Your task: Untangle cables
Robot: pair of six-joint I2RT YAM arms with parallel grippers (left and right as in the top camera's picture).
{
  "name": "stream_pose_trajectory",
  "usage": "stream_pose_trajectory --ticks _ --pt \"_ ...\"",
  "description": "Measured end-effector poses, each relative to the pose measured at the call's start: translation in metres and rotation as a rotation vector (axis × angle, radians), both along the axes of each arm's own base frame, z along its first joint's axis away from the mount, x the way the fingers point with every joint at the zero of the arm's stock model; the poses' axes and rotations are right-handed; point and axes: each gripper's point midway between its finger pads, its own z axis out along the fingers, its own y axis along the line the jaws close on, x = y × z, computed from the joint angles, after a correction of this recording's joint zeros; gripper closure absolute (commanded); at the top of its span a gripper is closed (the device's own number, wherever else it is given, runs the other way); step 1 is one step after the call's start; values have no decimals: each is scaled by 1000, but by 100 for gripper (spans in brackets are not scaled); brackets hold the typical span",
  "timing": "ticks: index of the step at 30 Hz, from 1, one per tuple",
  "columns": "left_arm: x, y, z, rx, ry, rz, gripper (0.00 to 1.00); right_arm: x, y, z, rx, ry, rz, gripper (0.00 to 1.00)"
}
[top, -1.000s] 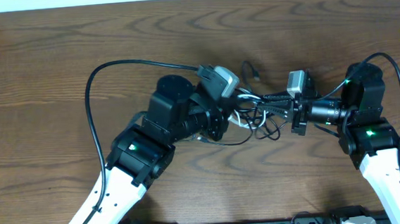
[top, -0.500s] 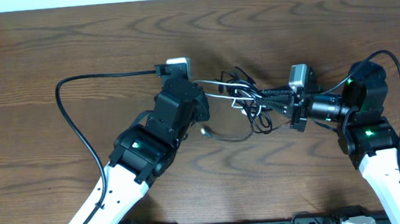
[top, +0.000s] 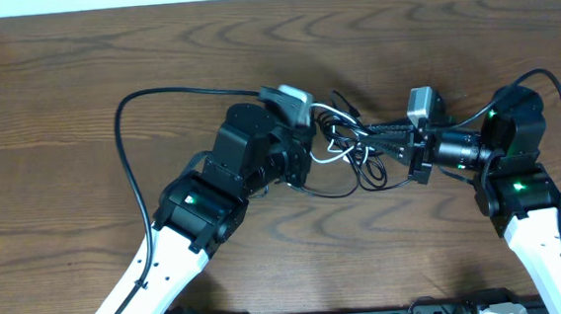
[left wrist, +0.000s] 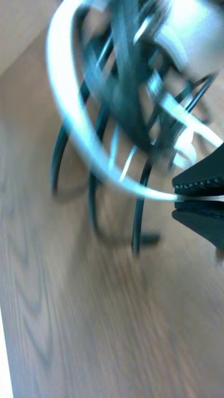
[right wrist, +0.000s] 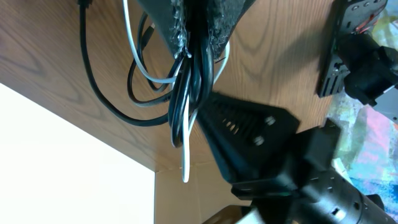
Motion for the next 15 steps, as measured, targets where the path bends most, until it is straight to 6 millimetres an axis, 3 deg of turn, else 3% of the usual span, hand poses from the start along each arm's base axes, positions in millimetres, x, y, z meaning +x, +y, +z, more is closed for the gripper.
stream_pose_trajectory --ticks 6,15 --pt "-15 -15 3 2 -40 -169 91 -3 1 1 7 0 20 99" --pt "-16 -22 13 -20 -95 -224 91 -5 2 1 10 4 32 99"
